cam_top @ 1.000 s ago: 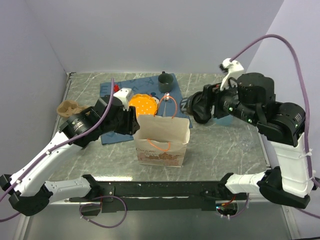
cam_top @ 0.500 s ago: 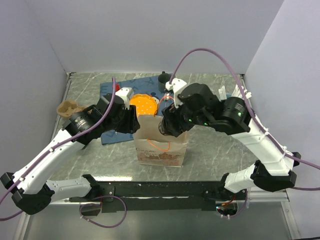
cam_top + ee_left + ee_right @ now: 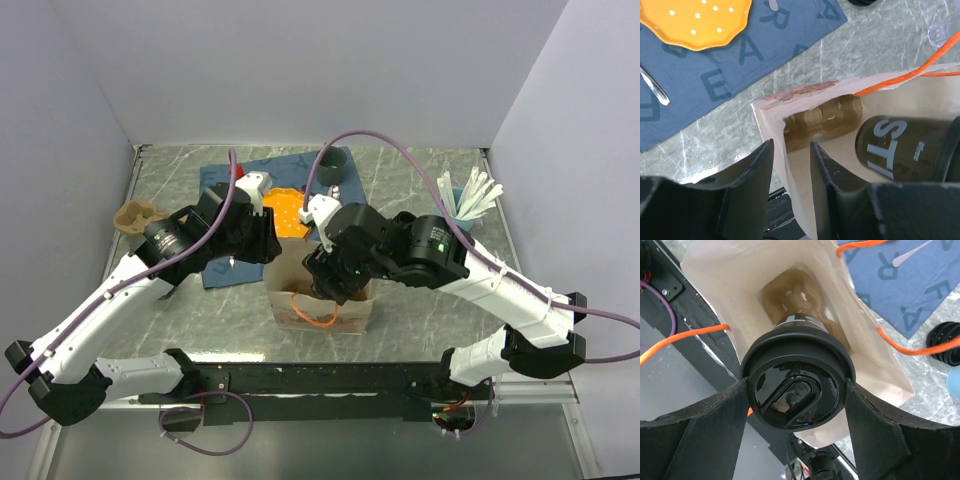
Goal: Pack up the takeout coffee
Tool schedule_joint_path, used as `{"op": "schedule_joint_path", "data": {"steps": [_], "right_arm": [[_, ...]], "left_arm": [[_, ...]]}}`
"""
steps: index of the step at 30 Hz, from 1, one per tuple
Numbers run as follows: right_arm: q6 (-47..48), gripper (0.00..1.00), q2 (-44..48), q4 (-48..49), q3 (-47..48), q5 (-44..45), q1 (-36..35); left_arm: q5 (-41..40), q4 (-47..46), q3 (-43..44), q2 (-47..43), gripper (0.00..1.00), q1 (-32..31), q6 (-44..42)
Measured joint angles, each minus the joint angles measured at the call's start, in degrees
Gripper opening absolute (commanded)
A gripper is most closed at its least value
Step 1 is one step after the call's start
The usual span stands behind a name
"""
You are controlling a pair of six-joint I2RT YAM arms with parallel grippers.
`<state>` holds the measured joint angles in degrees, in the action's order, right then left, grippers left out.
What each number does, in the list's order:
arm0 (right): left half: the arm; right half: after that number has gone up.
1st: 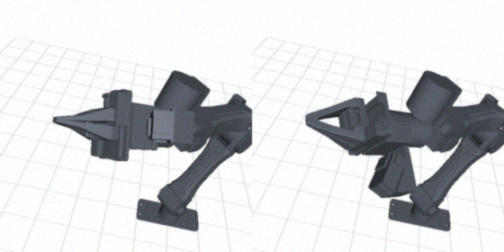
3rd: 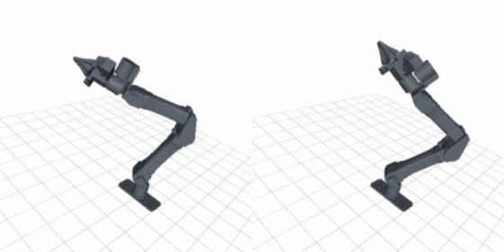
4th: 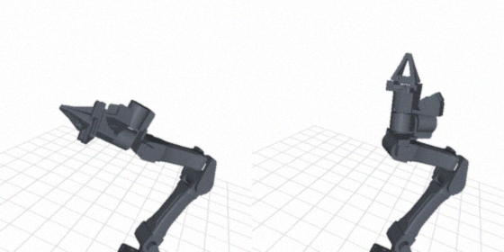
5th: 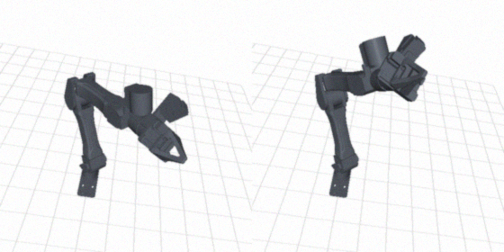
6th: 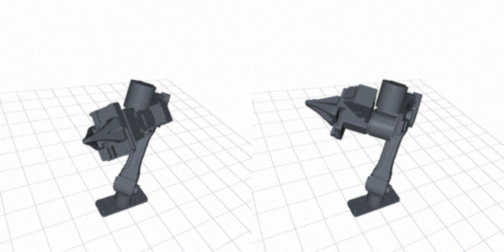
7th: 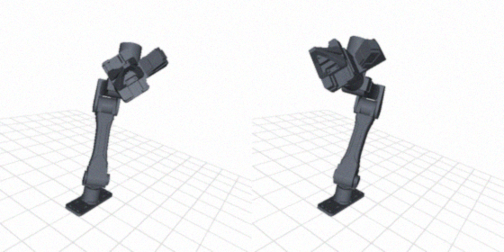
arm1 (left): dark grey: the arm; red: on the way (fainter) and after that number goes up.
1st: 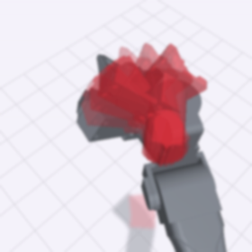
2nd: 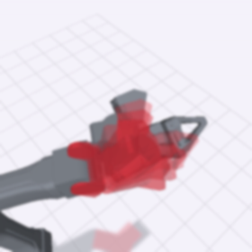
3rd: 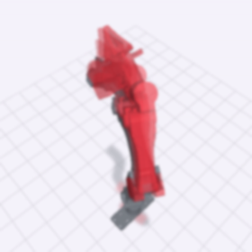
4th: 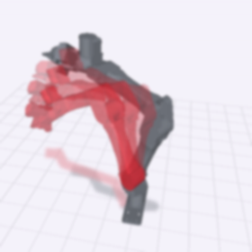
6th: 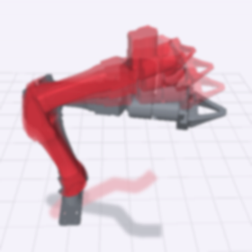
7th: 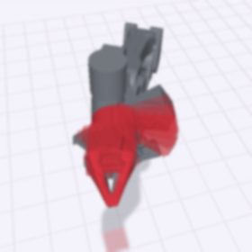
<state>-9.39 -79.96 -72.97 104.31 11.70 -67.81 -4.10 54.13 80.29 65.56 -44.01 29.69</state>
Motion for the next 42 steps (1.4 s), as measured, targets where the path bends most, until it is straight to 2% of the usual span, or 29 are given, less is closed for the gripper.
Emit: {"op": "schedule_joint_path", "data": {"steps": [8, 17, 26, 33, 40, 42], "right_arm": [[-2.36, 0.5, 0.0, -0.02, -0.24, 2.62, -3.67], [-4.2, 0.49, 0.11, 0.33, -2.91, 4.48, -5.11], [-2.91, 0.48, 0.66, 2.62, -5.51, 8.35, -5.33], [-0.72, 0.48, 0.96, 4.33, -9.81, 9.73, -4.9], [0.55, 0.47, 2.49, 6.73, -12.35, 10.01, -4.24], [0.52, 0.47, 3.34, 6.62, -14.25, 9.86, -4.15]], "left_arm": [[0.68, 0.59, -0.02, -0.26, 0.28, 0.0, -0.31], [3.5, -1.14, -0.55, -1.07, 0.01, 0.0, -0.94], [6.54, -6.54, -2.89, -2.62, 0.01, 0.0, -4.15], [10.88, -13.77, -9.22, -6.86, 0.01, 0.04, -6.54], [11.93, -15.45, -9.79, -6.88, 0.01, 0.07, -8.7], [11.76, -15.5, -9.77, -6.54, 0.1, 0.07, -9.01]]}}
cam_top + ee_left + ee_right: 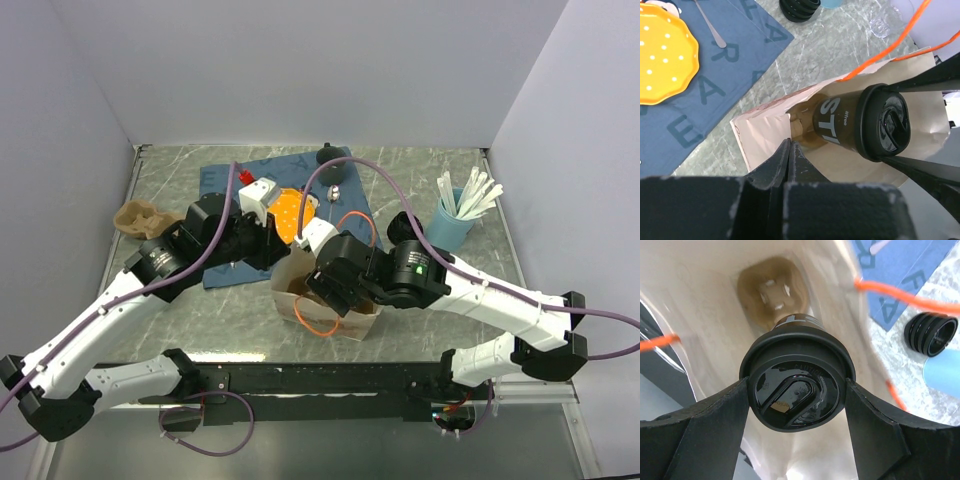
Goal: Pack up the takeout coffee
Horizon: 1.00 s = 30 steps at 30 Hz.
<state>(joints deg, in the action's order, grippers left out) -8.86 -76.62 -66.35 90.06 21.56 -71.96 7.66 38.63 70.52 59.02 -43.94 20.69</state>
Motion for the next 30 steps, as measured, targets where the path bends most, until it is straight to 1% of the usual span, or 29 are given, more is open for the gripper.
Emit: {"op": "schedule_joint_path", "data": {"steps": [1, 2, 4, 5, 8, 14, 16, 17, 20, 22, 25, 26, 28, 29, 30], "right_arm": [[-0.07, 0.47, 0.22, -0.04, -0.66, -0.11, 0.0], [-0.2, 0.46, 0.44, 0.11, -1.29, -0.22, 0.0], [-0.48, 0.46, 0.85, 0.28, -2.34, -0.48, 0.0], [-0.66, 0.46, 1.07, 0.35, -2.73, -0.66, 0.0], [-1.27, 0.46, 1.75, 0.7, -3.43, -1.29, 0.0], [-3.13, 0.45, 2.32, 1.66, -4.28, -1.86, -0.85], [-3.76, 0.45, 2.32, 1.92, -4.76, -1.9, -1.57], [-4.04, 0.45, 2.34, 2.1, -5.03, -1.9, -1.84], [-4.66, 0.45, 2.32, 2.14, -5.35, -1.95, -2.32], [-4.81, 0.45, 2.32, 2.29, -5.35, -1.9, -2.32], [-4.79, 0.45, 2.29, 2.47, -5.33, -1.79, -2.32], [-4.79, 0.45, 2.25, 2.47, -5.33, -1.68, -2.32], [-4.76, 0.45, 2.21, 2.47, -5.33, -1.64, -2.32], [-4.79, 0.45, 2.21, 2.47, -5.33, -1.66, -2.32], [-4.76, 0.45, 2.19, 2.47, -5.33, -1.66, -2.32]], "left_arm": [[-0.15, 0.07, 0.15, 0.17, 0.15, 0.0, 0.0], [-0.46, 0.15, 0.39, 0.44, 0.28, 0.0, 0.2], [-1.14, 0.22, 0.76, 0.59, 0.38, -0.02, 1.11], [-1.51, 0.28, 0.81, 0.46, 0.45, 0.0, 1.49], [-2.01, 1.64, 0.76, -0.48, 0.5, 0.0, 3.04], [-2.43, 5.88, 0.35, -3.96, 0.53, -0.02, 5.62], [-2.93, 7.76, 0.42, -4.17, 0.53, -0.02, 6.47], [-3.23, 9.07, 0.55, -3.98, 0.55, -0.02, 7.02], [-4.72, 12.96, 0.55, -3.28, 0.58, -0.02, 8.85], [-5.53, 14.53, 0.55, -3.34, 0.57, -0.02, 10.03], [-6.19, 16.22, 0.55, -3.89, 0.51, -0.02, 11.41], [-6.27, 16.5, 0.55, -4.04, 0.46, -0.02, 11.63], [-6.47, 16.79, 0.55, -4.15, 0.4, -0.02, 12.13], [-6.51, 16.76, 0.55, -4.15, 0.31, -0.02, 12.39], [-6.47, 16.68, 0.52, -4.13, 0.26, -0.02, 12.72]]}}
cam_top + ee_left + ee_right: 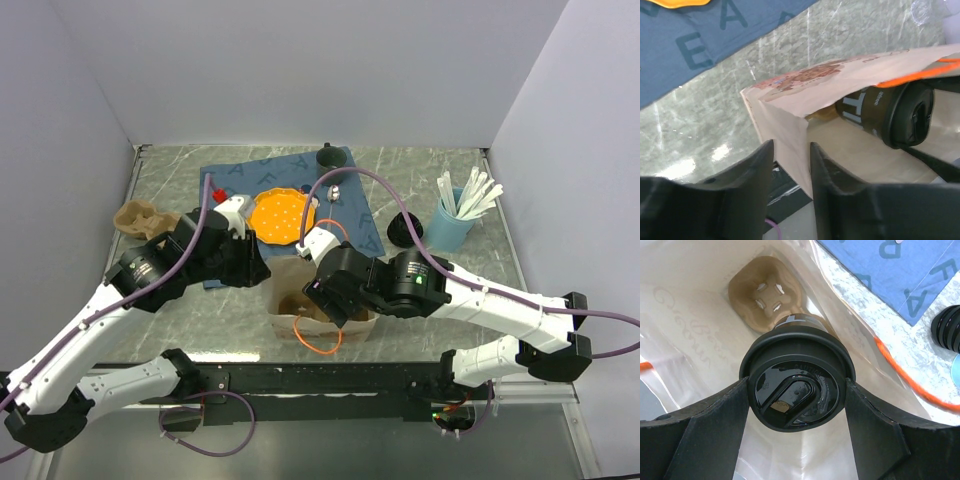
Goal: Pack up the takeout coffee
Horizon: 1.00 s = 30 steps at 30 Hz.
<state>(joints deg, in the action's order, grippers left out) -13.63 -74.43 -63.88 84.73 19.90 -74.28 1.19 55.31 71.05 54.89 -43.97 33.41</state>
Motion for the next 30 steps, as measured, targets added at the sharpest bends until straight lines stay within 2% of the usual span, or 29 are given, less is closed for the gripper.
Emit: {"op": "schedule_joint_path", "data": {"steps": [2, 5, 17, 22, 30], "right_arm": [[0.0, 0.45, 0.0, 0.0, 0.0, 0.02, 0.0], [0.22, 0.45, 0.0, -0.04, 0.02, 0.24, 0.0], [3.72, 0.44, -0.04, -0.92, 1.33, 3.28, 0.0], [4.15, 0.44, 0.37, -0.85, 1.03, 3.37, 0.0], [6.03, 0.43, 0.61, -0.35, 1.03, 4.48, 0.28]], "left_arm": [[0.37, -0.44, -0.02, 0.02, 0.13, 0.0, 0.72], [1.53, -2.38, -0.31, 0.09, 0.01, 0.0, 1.4], [5.16, -16.33, -1.03, 6.29, 0.01, 0.0, -6.47], [6.99, -25.31, -5.55, 3.96, 0.01, 0.0, -8.87], [7.72, -32.59, -7.06, 2.27, 0.01, 0.0, -10.29]]}}
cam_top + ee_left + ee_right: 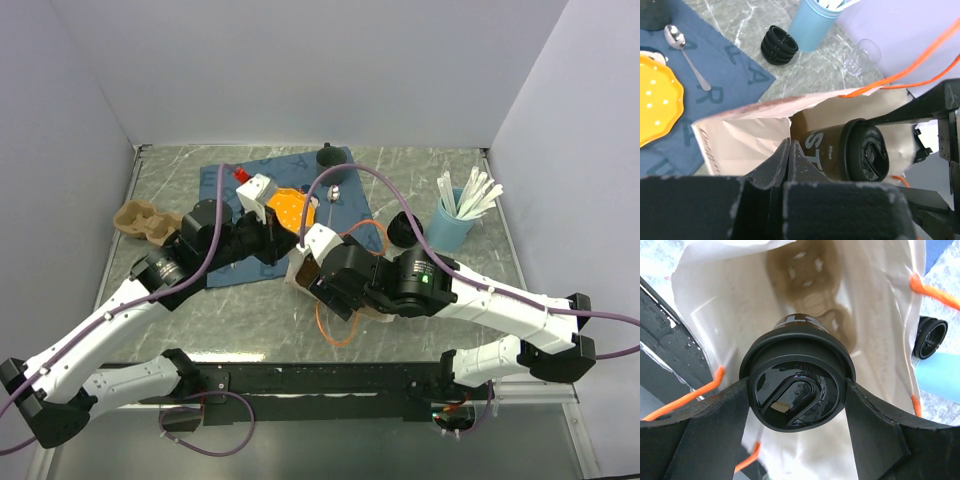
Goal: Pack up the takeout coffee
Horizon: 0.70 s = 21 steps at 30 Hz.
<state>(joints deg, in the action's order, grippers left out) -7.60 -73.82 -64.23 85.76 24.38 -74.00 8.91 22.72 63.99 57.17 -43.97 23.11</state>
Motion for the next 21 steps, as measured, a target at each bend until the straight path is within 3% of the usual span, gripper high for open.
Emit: {"op": "schedule_joint_path", "data": {"steps": [4, 6, 8, 13, 21], "right_arm": [[0.02, 0.43, 0.57, 1.05, -0.76, -0.57, 0.0], [-0.04, 0.43, 1.84, 1.86, -2.69, -1.53, 0.0], [-0.24, 0.43, 3.17, 2.08, -4.76, -2.36, 0.02], [-1.4, 0.43, 3.56, 2.34, -6.71, -3.96, 0.02], [-3.5, 0.43, 4.22, 4.7, -8.63, -6.82, 0.02]], "left_arm": [[1.29, -2.89, -4.15, -2.21, 0.01, 0.0, 0.0], [2.47, -2.73, -6.01, -3.1, 0.06, 0.0, -0.04], [3.06, -1.57, -6.4, -3.21, 0.25, 0.0, -0.09], [2.23, 2.34, -6.4, -3.93, 0.59, 0.0, 0.2], [0.96, 10.12, -6.38, -7.87, 0.68, 0.0, 3.02]]}}
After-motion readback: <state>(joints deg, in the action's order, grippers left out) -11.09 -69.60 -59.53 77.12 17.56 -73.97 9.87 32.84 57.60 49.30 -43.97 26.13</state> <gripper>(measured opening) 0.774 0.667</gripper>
